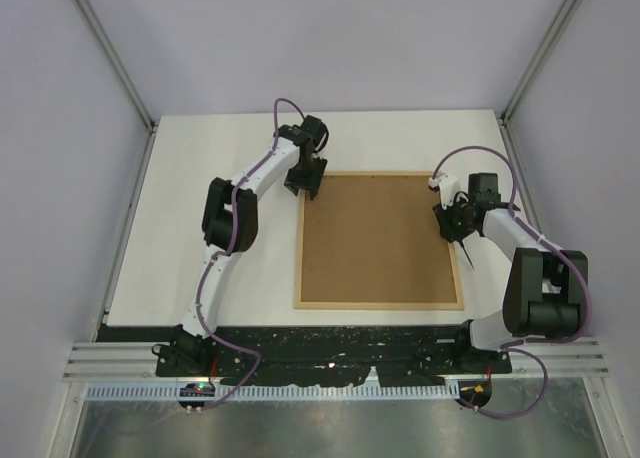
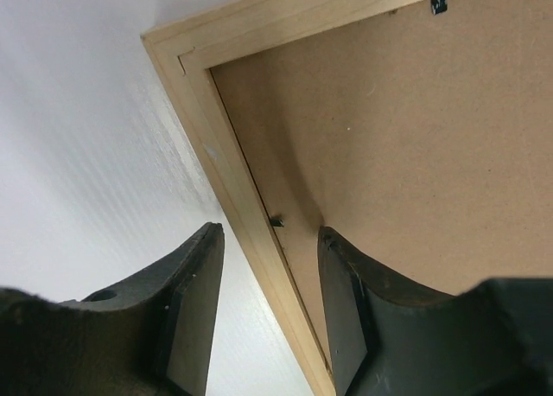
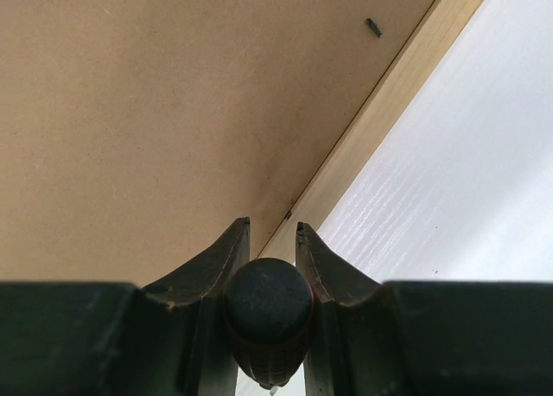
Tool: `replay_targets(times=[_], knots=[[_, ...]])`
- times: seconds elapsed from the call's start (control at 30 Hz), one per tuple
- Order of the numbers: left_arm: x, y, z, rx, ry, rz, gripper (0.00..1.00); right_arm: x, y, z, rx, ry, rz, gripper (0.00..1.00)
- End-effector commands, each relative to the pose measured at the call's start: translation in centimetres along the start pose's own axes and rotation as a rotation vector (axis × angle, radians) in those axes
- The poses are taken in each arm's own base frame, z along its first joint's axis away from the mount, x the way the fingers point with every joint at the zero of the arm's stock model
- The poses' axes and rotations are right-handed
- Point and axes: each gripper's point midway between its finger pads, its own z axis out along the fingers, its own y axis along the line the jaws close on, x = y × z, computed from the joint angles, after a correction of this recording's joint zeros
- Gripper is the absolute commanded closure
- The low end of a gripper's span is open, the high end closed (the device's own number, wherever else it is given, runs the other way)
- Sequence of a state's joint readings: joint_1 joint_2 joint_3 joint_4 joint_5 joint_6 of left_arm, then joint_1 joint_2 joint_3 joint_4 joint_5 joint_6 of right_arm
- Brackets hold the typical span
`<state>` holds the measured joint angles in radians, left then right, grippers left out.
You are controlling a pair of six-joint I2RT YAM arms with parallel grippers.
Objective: Take the photo out of the frame
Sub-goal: Adjust the photo frame at the center of the board.
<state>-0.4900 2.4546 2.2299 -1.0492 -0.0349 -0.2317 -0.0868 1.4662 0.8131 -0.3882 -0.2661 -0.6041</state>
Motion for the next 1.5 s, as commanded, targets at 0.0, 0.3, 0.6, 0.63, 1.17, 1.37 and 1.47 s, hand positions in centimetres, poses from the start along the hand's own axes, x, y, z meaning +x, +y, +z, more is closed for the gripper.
replay_targets(times=[0.0, 0.3, 0.6, 0.63, 1.17, 1.37, 1.47], knots=[[-2.1, 0.6, -0.8, -0.025, -0.063, -0.008, 0.5, -1.1, 0.6, -1.0, -0.012, -0.057, -0.035, 0.92], [-2.7, 0.2, -0.7, -0.017, -0.079, -0.01, 0.56, -1.4, 1.3, -1.7, -0.023, -0.075, -0.052, 0.92], [-0.5, 0.3, -1.0, -0.024, -0.024, 0.02, 0.54, -1.7, 1.5, -2.0, -0.025, -0.086, -0.058, 0.92], [-0.2, 0.4, -1.0, -0.026, -0.018, 0.02, 0.54, -1.6, 1.4, -1.9, -0.021, -0.082, -0.059, 0.92], [-1.8, 0.7, -0.8, -0.02, -0.054, 0.002, 0.69, -1.7, 1.4, -2.4, -0.014, -0.086, -0.062, 0.92], [-2.4, 1.1, -0.6, -0.03, -0.071, -0.014, 0.76, -1.5, 1.8, -2.3, -0.026, -0.085, -0.069, 0.92], [-2.6, 1.7, -0.6, -0.033, -0.074, -0.039, 0.88, -1.0, 1.6, -1.8, -0.02, -0.069, -0.073, 0.92]])
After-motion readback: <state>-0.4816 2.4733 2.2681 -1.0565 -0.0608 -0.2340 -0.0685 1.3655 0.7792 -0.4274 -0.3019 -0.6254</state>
